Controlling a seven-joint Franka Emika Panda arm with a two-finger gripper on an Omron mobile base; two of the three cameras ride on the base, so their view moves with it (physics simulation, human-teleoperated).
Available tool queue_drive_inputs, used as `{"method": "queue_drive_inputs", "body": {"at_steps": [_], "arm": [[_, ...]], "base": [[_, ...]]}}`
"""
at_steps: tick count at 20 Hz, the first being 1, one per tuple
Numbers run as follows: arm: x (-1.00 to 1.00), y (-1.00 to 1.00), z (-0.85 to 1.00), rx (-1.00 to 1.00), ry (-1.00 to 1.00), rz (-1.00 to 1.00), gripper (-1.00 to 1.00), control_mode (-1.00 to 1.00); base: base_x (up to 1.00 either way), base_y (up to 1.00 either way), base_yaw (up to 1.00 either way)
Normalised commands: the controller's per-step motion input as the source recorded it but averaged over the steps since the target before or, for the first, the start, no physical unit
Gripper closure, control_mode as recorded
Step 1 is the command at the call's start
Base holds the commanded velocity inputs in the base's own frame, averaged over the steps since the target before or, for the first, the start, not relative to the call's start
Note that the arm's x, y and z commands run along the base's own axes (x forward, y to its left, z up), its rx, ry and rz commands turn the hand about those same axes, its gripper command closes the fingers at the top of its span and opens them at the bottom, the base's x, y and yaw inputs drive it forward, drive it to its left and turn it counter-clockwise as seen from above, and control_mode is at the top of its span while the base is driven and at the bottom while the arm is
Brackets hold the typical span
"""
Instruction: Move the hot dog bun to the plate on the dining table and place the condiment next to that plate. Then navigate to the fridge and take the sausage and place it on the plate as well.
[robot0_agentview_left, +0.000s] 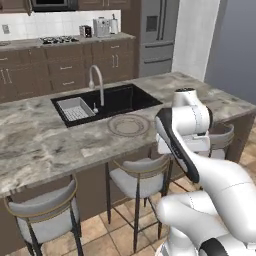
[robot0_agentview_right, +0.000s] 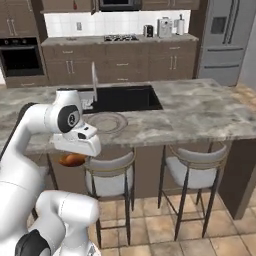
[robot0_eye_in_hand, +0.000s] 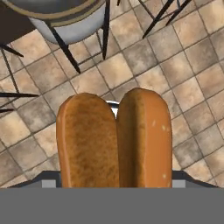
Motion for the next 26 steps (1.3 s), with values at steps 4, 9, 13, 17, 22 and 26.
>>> {"method": "queue_drive_inputs", "body": {"at_steps": [4, 9, 13, 17, 22, 26], "arm": [[0.0, 0.0, 0.0, 0.0, 0.0, 0.0, 1.0, 1.0], [0.0, 0.0, 0.0, 0.0, 0.0, 0.0, 1.0, 1.0], [0.33, -0.32, 0.0, 0.08, 0.06, 0.11, 1.0, -1.0], [0.96, -0.68, -0.28, 0.06, -0.02, 0.19, 1.0, -1.0], [1.0, -0.25, -0.47, 0.0, -0.14, 0.15, 1.0, -1.0], [1.0, 0.0, -0.58, 0.0, -0.1, 0.12, 1.0, -1.0]], "base": [[0.7, -0.32, 0.58], [0.85, -0.57, 0.47], [0.34, -0.31, 0.16], [0.0, 0.0, 0.0], [0.0, 0.0, 0.0], [0.0, 0.0, 0.0]]}}
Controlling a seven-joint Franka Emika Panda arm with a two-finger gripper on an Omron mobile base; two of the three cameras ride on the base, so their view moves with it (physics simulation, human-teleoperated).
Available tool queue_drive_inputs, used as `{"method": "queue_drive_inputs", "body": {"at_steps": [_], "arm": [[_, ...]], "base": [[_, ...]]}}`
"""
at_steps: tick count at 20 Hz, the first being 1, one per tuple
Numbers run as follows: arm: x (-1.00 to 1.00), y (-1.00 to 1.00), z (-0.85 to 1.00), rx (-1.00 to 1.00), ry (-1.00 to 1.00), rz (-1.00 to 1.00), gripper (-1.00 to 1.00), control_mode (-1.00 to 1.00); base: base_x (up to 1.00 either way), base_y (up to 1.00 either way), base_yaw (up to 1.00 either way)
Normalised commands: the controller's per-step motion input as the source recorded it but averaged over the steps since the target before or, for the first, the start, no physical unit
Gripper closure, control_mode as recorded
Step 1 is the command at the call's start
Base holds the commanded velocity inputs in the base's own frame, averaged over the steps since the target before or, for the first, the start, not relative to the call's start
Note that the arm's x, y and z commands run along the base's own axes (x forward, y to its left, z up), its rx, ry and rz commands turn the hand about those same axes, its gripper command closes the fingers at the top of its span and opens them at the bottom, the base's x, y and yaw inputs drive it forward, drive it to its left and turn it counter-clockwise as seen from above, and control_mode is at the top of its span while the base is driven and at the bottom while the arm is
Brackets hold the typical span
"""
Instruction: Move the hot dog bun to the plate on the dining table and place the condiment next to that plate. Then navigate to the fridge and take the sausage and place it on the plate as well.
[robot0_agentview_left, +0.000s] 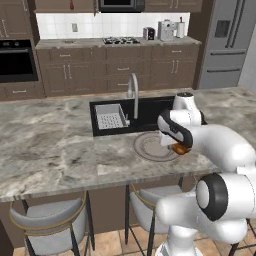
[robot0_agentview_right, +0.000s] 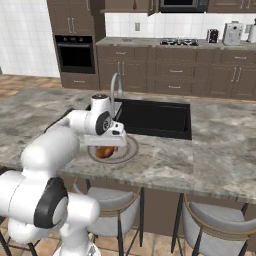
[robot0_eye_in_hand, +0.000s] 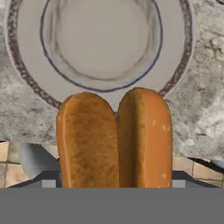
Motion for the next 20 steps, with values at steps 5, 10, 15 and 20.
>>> {"method": "queue_drive_inputs", "body": {"at_steps": [5, 10, 15, 20], "arm": [[1.0, 0.03, -0.55, 0.0, -0.05, 0.06, 1.0, -1.0], [1.0, 0.0, -0.34, 0.0, 0.05, 0.0, 1.0, -1.0], [0.93, -0.06, -0.23, 0.01, 0.06, 0.0, 1.0, -1.0], [0.56, -0.28, -0.33, 0.01, 0.02, 0.0, 1.0, -1.0]], "base": [[0.0, 0.0, 0.0], [0.0, 0.0, 0.0], [0.0, 0.0, 0.0], [0.0, 0.0, 0.0]]}}
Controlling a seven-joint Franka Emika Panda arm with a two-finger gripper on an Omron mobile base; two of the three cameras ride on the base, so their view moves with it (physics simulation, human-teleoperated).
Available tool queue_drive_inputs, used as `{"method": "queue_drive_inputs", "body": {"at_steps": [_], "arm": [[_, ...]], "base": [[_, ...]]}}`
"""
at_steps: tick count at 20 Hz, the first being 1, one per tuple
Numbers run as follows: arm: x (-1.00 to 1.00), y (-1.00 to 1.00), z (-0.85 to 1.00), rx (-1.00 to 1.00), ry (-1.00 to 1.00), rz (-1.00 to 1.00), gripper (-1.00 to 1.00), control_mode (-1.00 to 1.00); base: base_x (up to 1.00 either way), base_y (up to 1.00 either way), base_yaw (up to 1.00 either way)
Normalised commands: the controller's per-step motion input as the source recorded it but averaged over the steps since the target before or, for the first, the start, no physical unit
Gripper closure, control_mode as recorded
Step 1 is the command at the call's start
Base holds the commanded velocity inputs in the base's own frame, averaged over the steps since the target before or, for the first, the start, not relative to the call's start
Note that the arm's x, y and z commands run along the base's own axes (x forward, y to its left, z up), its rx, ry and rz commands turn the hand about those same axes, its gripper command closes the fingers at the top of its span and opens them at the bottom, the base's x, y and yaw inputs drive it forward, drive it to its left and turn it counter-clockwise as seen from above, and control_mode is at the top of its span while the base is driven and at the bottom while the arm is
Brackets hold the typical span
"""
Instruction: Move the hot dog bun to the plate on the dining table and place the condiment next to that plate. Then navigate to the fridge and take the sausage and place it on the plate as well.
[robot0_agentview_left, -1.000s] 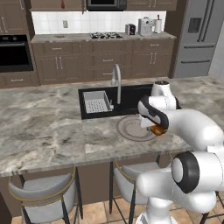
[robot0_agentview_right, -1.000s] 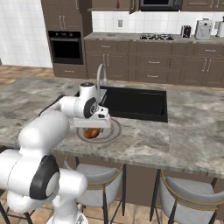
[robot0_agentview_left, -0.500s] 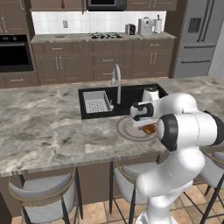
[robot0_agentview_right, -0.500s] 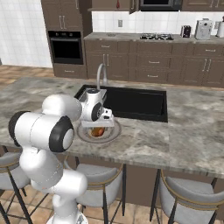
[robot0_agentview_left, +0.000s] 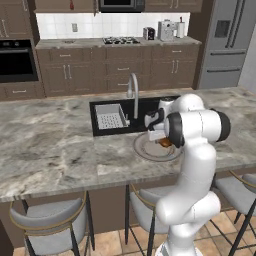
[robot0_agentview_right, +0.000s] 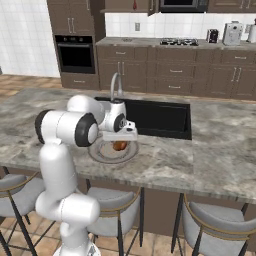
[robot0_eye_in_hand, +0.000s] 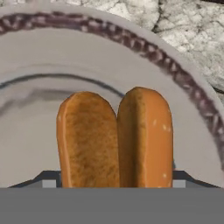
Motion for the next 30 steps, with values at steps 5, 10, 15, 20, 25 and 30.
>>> {"method": "queue_drive_inputs", "body": {"at_steps": [5, 10, 15, 20, 25, 30], "arm": [[0.05, -0.18, -0.52, 0.0, 0.0, 0.0, 1.0, -1.0], [-0.02, 0.0, -0.24, 0.0, -0.03, 0.0, -1.0, -1.0], [-0.39, 0.03, 0.23, -0.01, -0.11, 0.0, -1.0, -1.0], [-0.27, 0.16, 0.81, -0.07, -0.04, 0.0, -1.0, -1.0], [-0.43, 0.12, 0.92, -0.03, 0.0, 0.0, -1.0, -1.0], [-0.99, 0.17, 1.0, 0.0, 0.02, 0.0, -1.0, -1.0]], "base": [[0.0, 0.0, 0.0], [0.0, 0.0, 0.0], [0.0, 0.0, 0.0], [0.0, 0.0, 0.0], [0.0, 0.0, 0.0], [0.0, 0.0, 0.0]]}}
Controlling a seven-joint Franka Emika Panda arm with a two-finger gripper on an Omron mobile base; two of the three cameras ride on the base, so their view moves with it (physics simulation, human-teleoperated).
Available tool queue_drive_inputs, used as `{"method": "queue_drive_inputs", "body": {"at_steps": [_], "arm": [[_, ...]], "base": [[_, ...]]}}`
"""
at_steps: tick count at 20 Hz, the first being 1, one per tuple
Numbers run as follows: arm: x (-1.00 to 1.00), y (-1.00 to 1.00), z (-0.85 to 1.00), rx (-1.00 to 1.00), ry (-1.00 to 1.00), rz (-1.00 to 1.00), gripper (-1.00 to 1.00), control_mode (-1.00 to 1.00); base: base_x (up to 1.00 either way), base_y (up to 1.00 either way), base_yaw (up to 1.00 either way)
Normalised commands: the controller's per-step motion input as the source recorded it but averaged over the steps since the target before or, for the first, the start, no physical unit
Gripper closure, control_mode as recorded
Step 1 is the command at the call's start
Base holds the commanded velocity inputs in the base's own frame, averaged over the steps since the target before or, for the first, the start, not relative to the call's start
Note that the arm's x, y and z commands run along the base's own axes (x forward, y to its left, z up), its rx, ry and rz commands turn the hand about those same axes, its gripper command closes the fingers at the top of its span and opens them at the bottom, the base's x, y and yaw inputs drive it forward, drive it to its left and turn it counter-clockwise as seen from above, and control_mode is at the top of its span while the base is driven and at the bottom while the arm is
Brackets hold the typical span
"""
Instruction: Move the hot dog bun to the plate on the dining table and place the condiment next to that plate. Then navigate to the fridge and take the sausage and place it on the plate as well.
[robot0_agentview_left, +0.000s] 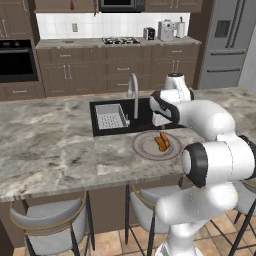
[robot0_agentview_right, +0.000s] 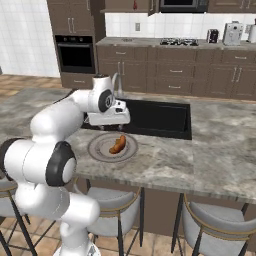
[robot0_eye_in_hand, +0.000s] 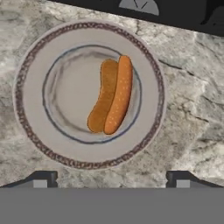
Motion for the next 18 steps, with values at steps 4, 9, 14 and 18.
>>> {"method": "queue_drive_inputs", "body": {"at_steps": [4, 9, 14, 18], "arm": [[-1.0, 0.25, 1.0, 0.01, 0.07, 0.0, -1.0, -1.0], [-1.0, 0.34, 0.8, 0.02, 0.1, 0.0, -1.0, -1.0], [-1.0, 0.2, 0.36, 0.02, 0.0, 0.0, -1.0, -1.0], [-1.0, 0.06, 0.0, 0.03, -0.1, 0.0, -1.0, -1.0]], "base": [[0.0, 0.0, 0.0], [0.0, 0.0, 0.0], [0.0, 0.0, 0.0], [0.0, 0.0, 0.0]]}}
